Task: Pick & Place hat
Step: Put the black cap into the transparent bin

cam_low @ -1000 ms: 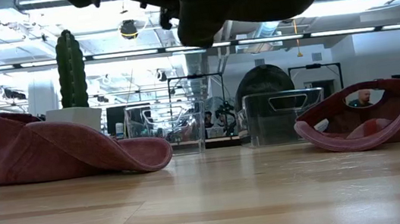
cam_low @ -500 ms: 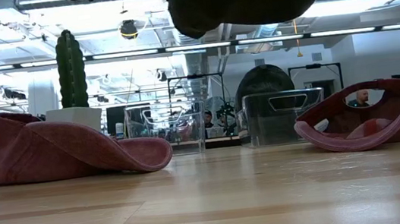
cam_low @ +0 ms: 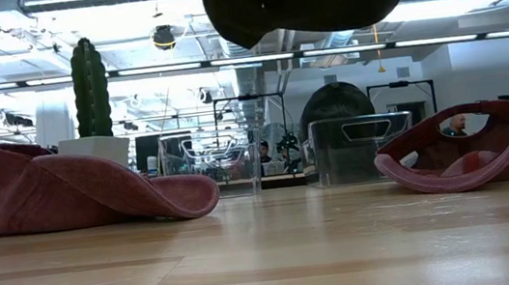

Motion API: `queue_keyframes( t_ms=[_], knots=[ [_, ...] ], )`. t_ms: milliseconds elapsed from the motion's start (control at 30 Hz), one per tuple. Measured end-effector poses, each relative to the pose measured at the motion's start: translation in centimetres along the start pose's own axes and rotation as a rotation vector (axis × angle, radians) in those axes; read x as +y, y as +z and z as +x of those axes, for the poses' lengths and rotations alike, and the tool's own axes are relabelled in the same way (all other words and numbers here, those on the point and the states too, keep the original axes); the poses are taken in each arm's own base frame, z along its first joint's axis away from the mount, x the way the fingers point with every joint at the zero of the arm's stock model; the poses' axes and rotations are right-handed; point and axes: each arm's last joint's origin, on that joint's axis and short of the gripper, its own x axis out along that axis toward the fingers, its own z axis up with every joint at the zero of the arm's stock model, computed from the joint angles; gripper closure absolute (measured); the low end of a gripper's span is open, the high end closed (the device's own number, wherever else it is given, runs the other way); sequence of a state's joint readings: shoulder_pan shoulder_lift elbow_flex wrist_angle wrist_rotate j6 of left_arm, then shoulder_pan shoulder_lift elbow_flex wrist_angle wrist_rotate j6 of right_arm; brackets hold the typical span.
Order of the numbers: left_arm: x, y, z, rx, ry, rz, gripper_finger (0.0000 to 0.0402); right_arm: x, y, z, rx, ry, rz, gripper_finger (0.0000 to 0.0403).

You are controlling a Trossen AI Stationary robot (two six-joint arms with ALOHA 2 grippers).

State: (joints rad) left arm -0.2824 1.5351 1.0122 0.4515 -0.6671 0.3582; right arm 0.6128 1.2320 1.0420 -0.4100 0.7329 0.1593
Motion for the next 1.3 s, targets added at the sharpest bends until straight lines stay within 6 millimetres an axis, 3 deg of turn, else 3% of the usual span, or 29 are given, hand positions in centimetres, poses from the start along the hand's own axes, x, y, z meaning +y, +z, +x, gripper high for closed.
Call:
queue_keyframes(
  t_ms=[233, 500, 733, 933, 1100, 1300],
  knots=[
    [2.1, 1.7, -1.9, -0.010, 0.019, -0.046, 0.0230, 0.0, 0.0, 0.0, 0.000, -0.004, -0.001, 0.0402],
    [2.2, 1.6, -2.0, 0.011, 0.036, -0.039, 0.0230, 0.0, 0.0, 0.0, 0.000, -0.003, -0.001, 0.0402],
    [4.2, 2.6, -3.5, 0.071, 0.283, -0.012, 0.0231, -0.1, -0.1, 0.0, 0.008, -0.015, -0.009, 0.0402],
    [5.5, 3.9, -5.8, 0.069, 0.359, -0.052, 0.0231, -0.5, -1.0, 0.1, 0.083, -0.042, 0.024, 0.0402],
    [5.6, 3.1, -8.0, 0.049, 0.320, -0.078, 0.0231, -0.4, -0.8, 0.2, 0.068, -0.019, 0.078, 0.0402],
    [6.0, 0.9, -10.5, 0.031, 0.285, -0.150, 0.0231, 0.2, 1.4, 0.1, -0.098, 0.133, 0.084, 0.0402]
  ],
)
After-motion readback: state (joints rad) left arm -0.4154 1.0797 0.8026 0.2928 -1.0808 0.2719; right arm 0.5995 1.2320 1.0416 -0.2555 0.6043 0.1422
